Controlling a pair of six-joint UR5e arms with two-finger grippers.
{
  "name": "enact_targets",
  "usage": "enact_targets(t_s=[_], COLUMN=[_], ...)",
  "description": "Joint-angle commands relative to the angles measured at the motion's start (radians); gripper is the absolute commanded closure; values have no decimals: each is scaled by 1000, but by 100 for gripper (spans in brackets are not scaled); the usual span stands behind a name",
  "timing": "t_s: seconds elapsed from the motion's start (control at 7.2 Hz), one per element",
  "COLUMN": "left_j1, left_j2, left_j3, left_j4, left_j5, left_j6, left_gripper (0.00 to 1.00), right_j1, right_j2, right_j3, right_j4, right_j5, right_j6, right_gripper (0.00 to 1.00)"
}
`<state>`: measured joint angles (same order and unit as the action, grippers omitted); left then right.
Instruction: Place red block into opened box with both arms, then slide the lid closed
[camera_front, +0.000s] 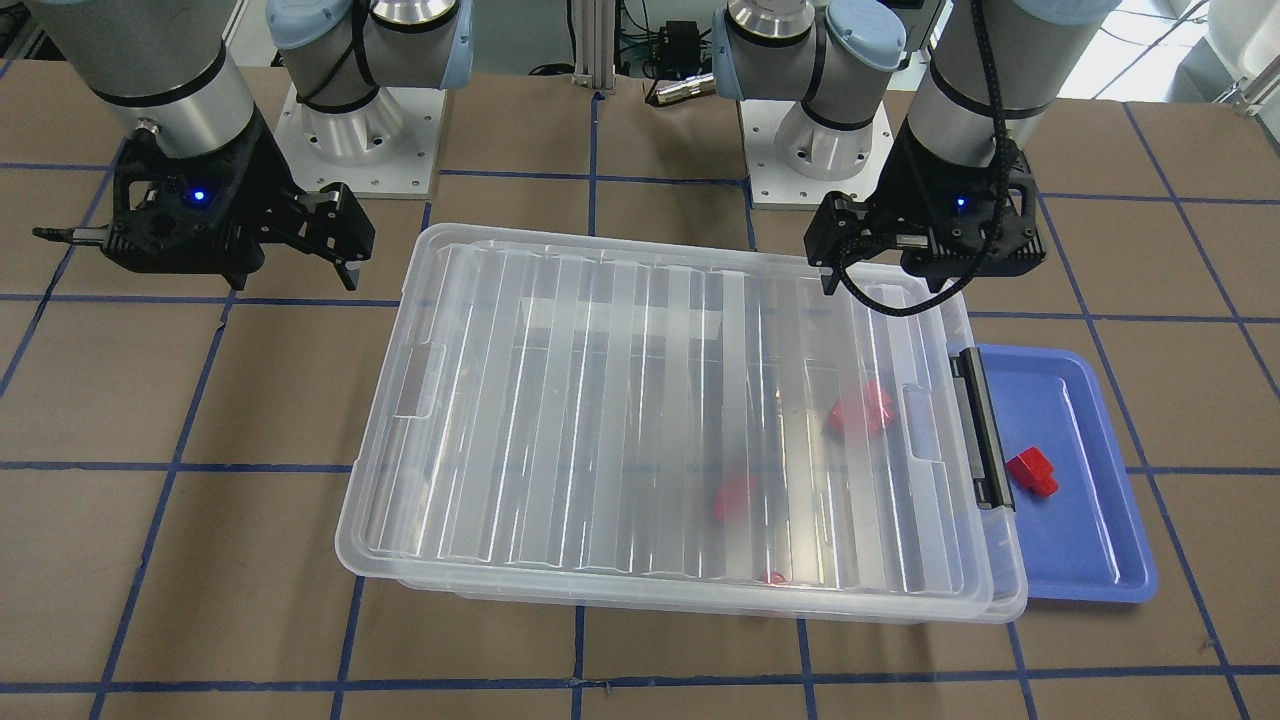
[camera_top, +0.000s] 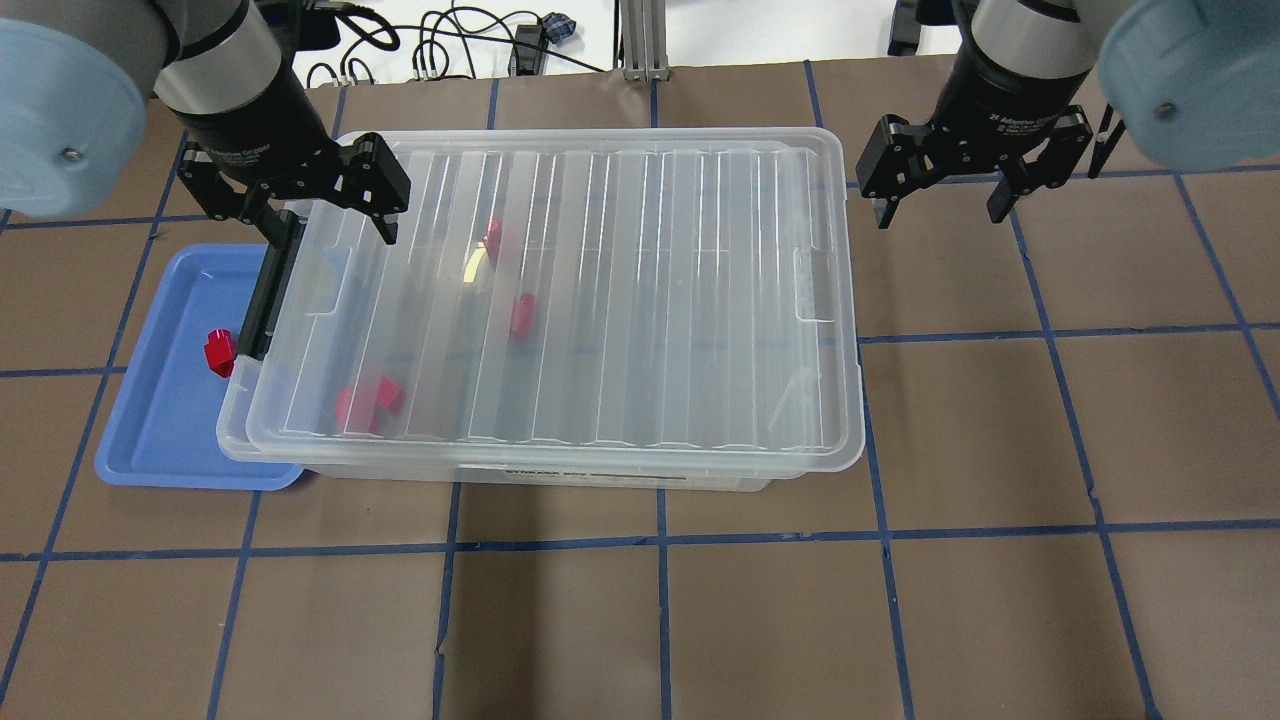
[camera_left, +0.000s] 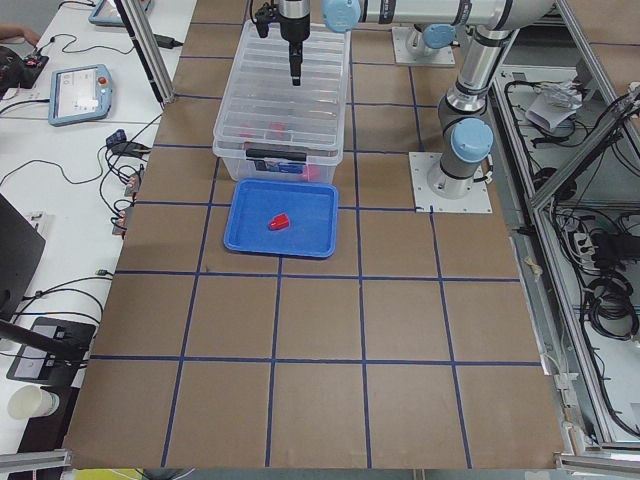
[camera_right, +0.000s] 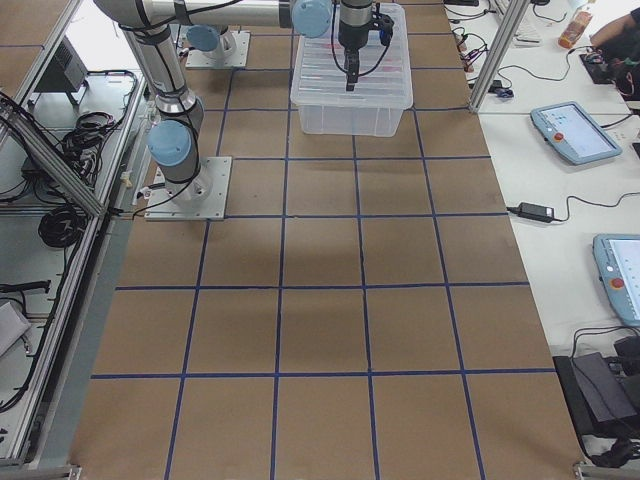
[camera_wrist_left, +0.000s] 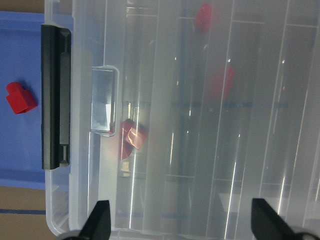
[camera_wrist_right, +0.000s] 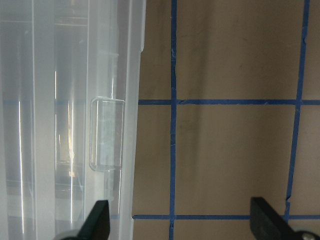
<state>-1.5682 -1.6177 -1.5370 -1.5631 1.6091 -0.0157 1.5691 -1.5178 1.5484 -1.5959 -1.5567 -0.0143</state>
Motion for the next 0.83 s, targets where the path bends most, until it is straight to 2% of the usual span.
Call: enact_targets(t_s=[0.0,0.42,0.69], left_j1=[-1,-1,-3], left_j2=[-4,10,-2], left_j3=[0,0,0], left_j4=[0,0,0], left_j5=[-2,0,-2], left_j6=[-1,-3,-4], left_gripper=[0,0,0], right_j1=[3,45,46], right_j2=[27,126,143], right_j3=[7,88,163], right_j4=[-21,-220,-349], right_j5=[12,-5,-5], right_j6=[2,1,-2], right_gripper=[0,0,0])
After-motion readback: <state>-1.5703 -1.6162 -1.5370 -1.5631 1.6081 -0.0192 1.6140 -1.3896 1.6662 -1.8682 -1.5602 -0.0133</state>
